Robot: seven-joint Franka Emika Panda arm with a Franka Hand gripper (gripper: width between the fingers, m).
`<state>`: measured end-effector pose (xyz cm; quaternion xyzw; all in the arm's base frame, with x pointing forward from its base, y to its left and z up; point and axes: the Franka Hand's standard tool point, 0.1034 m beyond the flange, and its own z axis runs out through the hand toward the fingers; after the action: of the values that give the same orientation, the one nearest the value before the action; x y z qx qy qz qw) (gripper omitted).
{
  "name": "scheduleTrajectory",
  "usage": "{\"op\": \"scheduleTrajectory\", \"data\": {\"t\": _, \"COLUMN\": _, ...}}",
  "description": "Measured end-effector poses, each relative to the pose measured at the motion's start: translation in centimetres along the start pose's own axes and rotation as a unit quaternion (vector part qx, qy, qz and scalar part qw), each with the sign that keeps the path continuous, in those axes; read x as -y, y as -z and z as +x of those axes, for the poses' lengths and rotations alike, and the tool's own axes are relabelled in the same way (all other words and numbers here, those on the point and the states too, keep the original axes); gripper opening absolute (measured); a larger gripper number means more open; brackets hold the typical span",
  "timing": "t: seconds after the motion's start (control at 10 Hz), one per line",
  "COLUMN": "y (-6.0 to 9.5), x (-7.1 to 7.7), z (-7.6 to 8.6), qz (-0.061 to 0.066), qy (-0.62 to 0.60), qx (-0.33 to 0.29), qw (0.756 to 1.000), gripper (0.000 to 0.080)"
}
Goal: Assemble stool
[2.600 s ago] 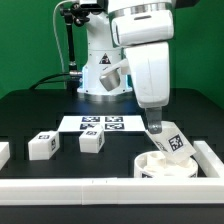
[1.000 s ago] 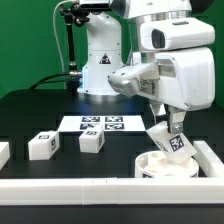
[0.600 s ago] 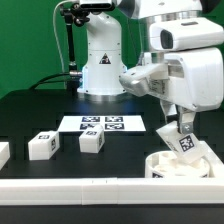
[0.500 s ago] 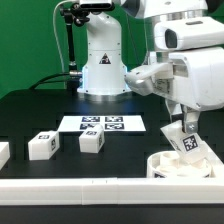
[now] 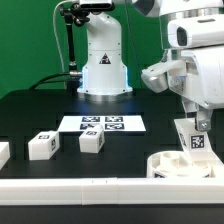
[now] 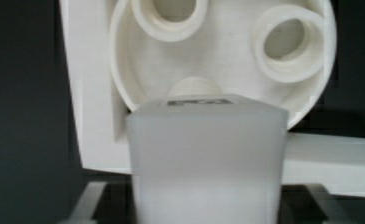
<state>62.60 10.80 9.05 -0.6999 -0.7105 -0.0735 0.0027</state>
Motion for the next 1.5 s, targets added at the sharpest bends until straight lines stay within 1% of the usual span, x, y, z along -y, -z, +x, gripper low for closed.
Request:
{"op": "scheduleTrajectory", "data": {"t": 0.4, "y": 0.00, "x": -0.03, "z": -0.07, "qz": 0.000, "qy": -0.016, "qx": 0.000, "qw": 1.000, "gripper": 0.0340}}
{"op": "scheduleTrajectory", "data": {"t": 0.6, "y": -0.01, "x": -0.02, "z": -0.04, "qz": 0.000, "qy": -0.087, "qx": -0.001, "qw": 0.996, "gripper": 0.0340}}
{"op": "scheduleTrajectory", "data": {"t": 0.7, "y": -0.03, "x": 0.00, "z": -0.03, "qz": 0.000, "qy": -0.145, "qx": -0.001, "qw": 0.989, "gripper": 0.0340}}
{"op": "scheduleTrajectory", "data": {"t": 0.9, "y": -0.03, "x": 0.01, "z": -0.03, "qz": 0.000, "qy": -0.192, "qx": -0.001, "qw": 0.981, "gripper": 0.0340}}
{"op": "scheduleTrajectory", "data": {"t": 1.1, "y": -0.05, "x": 0.03, "z": -0.02, "qz": 0.001, "qy": -0.253, "qx": -0.001, "qw": 0.967, "gripper": 0.0340}}
{"op": "scheduleTrajectory", "data": {"t": 1.5, "y": -0.19, "x": 0.32, "z": 0.30, "qz": 0.006, "qy": -0.427, "qx": 0.001, "qw": 0.904, "gripper": 0.0340}}
